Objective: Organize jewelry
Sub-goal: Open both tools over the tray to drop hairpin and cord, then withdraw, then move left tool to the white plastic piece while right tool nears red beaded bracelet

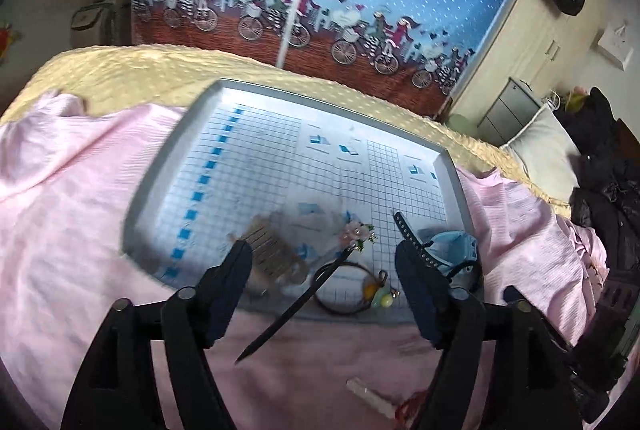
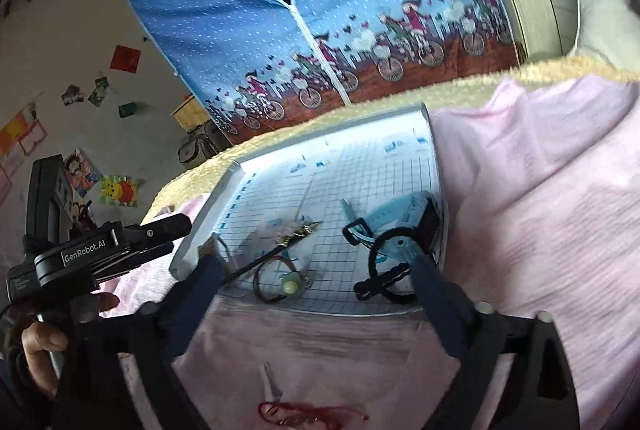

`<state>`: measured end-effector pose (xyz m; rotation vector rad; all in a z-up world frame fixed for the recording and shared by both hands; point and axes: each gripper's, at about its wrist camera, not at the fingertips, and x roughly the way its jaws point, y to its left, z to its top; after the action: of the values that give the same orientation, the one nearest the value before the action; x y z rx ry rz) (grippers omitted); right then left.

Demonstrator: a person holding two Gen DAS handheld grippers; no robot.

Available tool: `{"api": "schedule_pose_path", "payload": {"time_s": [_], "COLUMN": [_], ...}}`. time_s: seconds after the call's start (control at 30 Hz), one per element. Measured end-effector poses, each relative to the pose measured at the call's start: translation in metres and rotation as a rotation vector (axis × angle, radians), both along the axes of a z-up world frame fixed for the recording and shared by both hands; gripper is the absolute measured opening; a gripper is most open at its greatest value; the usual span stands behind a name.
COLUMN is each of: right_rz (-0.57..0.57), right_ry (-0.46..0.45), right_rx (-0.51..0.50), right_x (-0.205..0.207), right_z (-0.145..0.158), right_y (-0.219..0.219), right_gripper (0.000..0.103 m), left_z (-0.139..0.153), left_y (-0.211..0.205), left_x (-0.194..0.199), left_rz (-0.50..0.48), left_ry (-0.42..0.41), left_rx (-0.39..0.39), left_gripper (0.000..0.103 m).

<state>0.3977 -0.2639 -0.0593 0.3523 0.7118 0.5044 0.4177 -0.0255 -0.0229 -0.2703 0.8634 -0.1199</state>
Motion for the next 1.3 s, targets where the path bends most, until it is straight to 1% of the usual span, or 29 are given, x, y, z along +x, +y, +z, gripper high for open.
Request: {"api": "schedule_pose_path", "payload": {"time_s": [0.07, 0.1, 0.13, 0.17, 0.3, 0.4, 0.43, 0.5, 0.57, 0.63, 0.67, 0.7, 0.73, 0.8, 0.83, 0.87, 0.9, 0.97, 1.0, 1.07, 1.1, 1.2, 1.3], "right_rz": [0.007, 0.006, 0.004, 0.0, -0.013, -0.033, -0.04, -0.053, -0.073, -0.101, -0.111, -0.12, -0.138, -0.173, -0.186, -0.194, -0.201, -0.213, -0.22, -0.228, -0.23, -0.245, -0.266], "right_ry": [-0.036, -0.058, -0.078, -0.097, -0.188, -0.263, -0.286, -0.302, -0.311, -0.328, -0.334, -0.338, -0.341, -0.355, -0.369, -0.38, -0.387, -0.388, -0.379, -0.34, -0.305, -0.209, -0.107], "right_rx": [-0.013, -0.024, -0.037, -0.049, -0.098, -0.112, -0.113, -0.128, -0.141, -0.136, -0.135, -0.138, -0.149, -0.169, -0.174, -0.175, -0.173, -0.164, -0.161, -0.16, -0.158, -0.147, -0.182], "right_x": [-0.01, -0.016, -0.021, -0.027, -0.055, -0.084, -0.095, -0.112, -0.126, -0.148, -0.159, -0.167, -0.178, -0.197, -0.208, -0.216, -0.225, -0.237, -0.242, -0.245, -0.243, -0.235, -0.223], "right_z": [0.01, 0.016, 0.02, 0.025, 0.047, 0.06, 0.064, 0.07, 0.073, 0.074, 0.073, 0.072, 0.071, 0.069, 0.069, 0.07, 0.07, 0.068, 0.066, 0.06, 0.057, 0.045, 0.03], "right_y": [0.002, 0.003, 0.003, 0.004, 0.007, 0.006, 0.005, 0.004, 0.002, 0.0, -0.001, -0.002, -0.003, -0.004, -0.004, -0.004, -0.004, -0.006, -0.007, -0.008, -0.008, -0.009, -0.008], "right_gripper": [0.103, 0.103, 0.103, 0.103, 0.103, 0.103, 0.103, 0.103, 0.103, 0.103, 0.103, 0.103, 0.103, 0.103, 0.103, 0.103, 0.103, 0.103, 0.103, 0.103, 0.103, 0.103, 0.103], "left_z": [0.009, 0.014, 0.019, 0.024, 0.042, 0.047, 0.048, 0.051, 0.054, 0.056, 0.057, 0.058, 0.059, 0.058, 0.056, 0.055, 0.051, 0.044, 0.041, 0.03, 0.025, 0.011, -0.003], "left_y": [0.003, 0.003, 0.004, 0.005, 0.003, 0.002, 0.003, 0.007, 0.013, 0.016, 0.016, 0.015, 0.013, 0.009, 0.006, 0.003, -0.003, -0.01, -0.012, -0.014, -0.014, -0.018, -0.023], "left_x": [-0.014, -0.024, -0.031, -0.042, -0.086, -0.116, -0.128, -0.159, -0.186, -0.207, -0.215, -0.224, -0.233, -0.249, -0.258, -0.262, -0.267, -0.268, -0.268, -0.268, -0.269, -0.269, -0.261], "left_rz": [0.014, 0.02, 0.023, 0.027, 0.02, 0.014, 0.011, -0.003, 0.007, 0.014, 0.016, 0.02, 0.024, 0.019, 0.003, -0.013, -0.036, -0.057, -0.071, -0.098, -0.108, -0.094, -0.102], "left_ry": [-0.036, -0.065, -0.087, -0.117, -0.227, -0.281, -0.305, -0.383, -0.456, -0.503, -0.523, -0.539, -0.547, -0.564, -0.58, -0.591, -0.594, -0.566, -0.534, -0.489, -0.472, -0.424, -0.36], "left_rx": [0.008, 0.019, 0.03, 0.047, 0.108, 0.13, 0.126, 0.062, 0.01, -0.013, -0.012, -0.001, 0.032, 0.113, 0.166, 0.203, 0.253, 0.316, 0.334, 0.337, 0.342, 0.399, 0.441], "left_gripper": [0.072, 0.076, 0.09, 0.098, 0.099, 0.101, 0.101, 0.101, 0.101, 0.101, 0.101, 0.101, 0.101, 0.101, 0.101, 0.101, 0.101, 0.101, 0.101, 0.101, 0.101, 0.101, 0.101]}}
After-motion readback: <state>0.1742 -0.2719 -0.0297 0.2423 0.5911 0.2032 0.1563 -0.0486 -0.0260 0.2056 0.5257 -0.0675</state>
